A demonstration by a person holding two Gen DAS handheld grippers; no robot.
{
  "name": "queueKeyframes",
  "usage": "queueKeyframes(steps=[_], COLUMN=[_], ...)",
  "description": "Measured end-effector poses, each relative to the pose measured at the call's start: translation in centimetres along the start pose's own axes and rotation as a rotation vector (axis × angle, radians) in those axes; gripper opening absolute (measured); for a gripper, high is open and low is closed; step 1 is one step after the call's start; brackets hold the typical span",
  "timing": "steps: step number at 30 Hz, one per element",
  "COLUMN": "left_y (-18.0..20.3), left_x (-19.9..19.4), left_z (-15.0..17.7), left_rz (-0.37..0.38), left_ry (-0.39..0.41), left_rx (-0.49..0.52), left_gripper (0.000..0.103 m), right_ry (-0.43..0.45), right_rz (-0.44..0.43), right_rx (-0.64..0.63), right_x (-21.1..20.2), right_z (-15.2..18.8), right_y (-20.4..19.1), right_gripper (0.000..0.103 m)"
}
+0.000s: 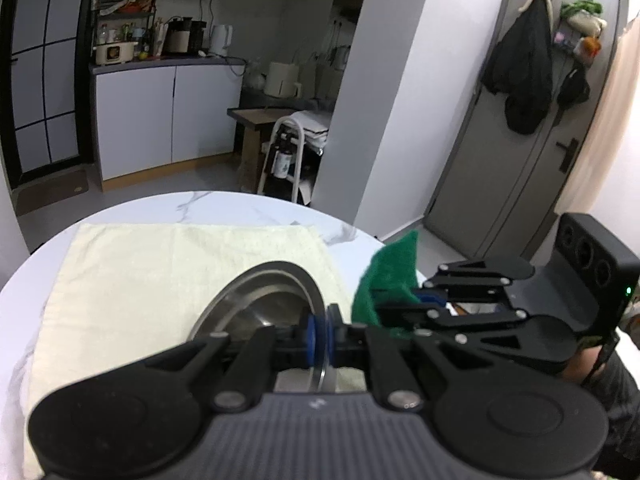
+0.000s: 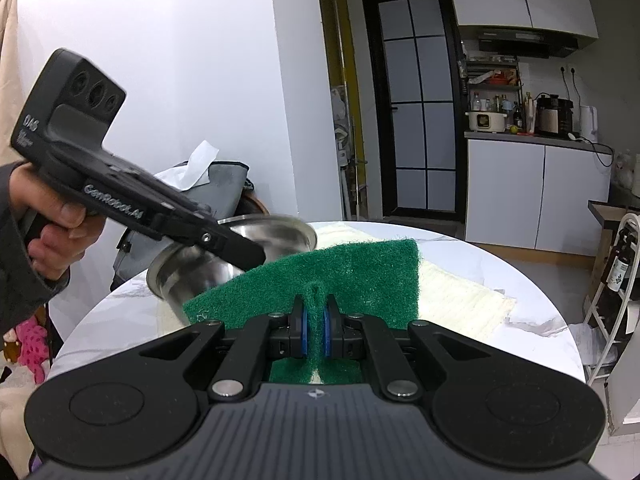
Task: Clean bowl
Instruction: 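Grasp the bowl rim again with the left gripper while the right gripper brings the pad to it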
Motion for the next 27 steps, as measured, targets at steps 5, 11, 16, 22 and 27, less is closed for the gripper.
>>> queueKeyframes(steps=[5,11,16,22,27], left_y=[0.1,-0.1,-0.6,-0.4,-0.6], left_x=[-0.7,-1.4,-1.9,-2.0,-1.5], left_z=[1.0,1.7,2.0,2.6,3.3], left_rz=[0.034,0.068,0.088,0.116,0.133], left_ry=[0.020,0.023,0.024,0.020,-0.003], left_rx=[-0.013,-0.014,-0.030,-0.027,-0.029], left_gripper=[0.007,0.007,0.007,0.008,0.008], right_ry=[-0.003,-0.006,-0.007,-0.035,-0.052], right_rz=[-0.002,0.002,0.001,-0.018,-0.041], right_rx=[-0.004,-0.003,-0.021,-0.086,-0.110], right_x=[0.6,1.4,1.9,3.1,3.4], right_z=[-0.2,-0.5,-1.5,-2.9,-3.4], right_y=[-0.4,-0.5,-0.9,-2.1,-3.1], right_gripper=[0.008,0.008,0.008,0.008,0.008])
Point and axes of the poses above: each gripper's, at about its wrist camera, not at the fingertips, and x roughly the way its jaws point, y to its right, z to its underside, the point moved 6 cm from there along x, roughly the way its jaws point, and after that the axes turned 10 degrees about -z, right-handed, at the moved point
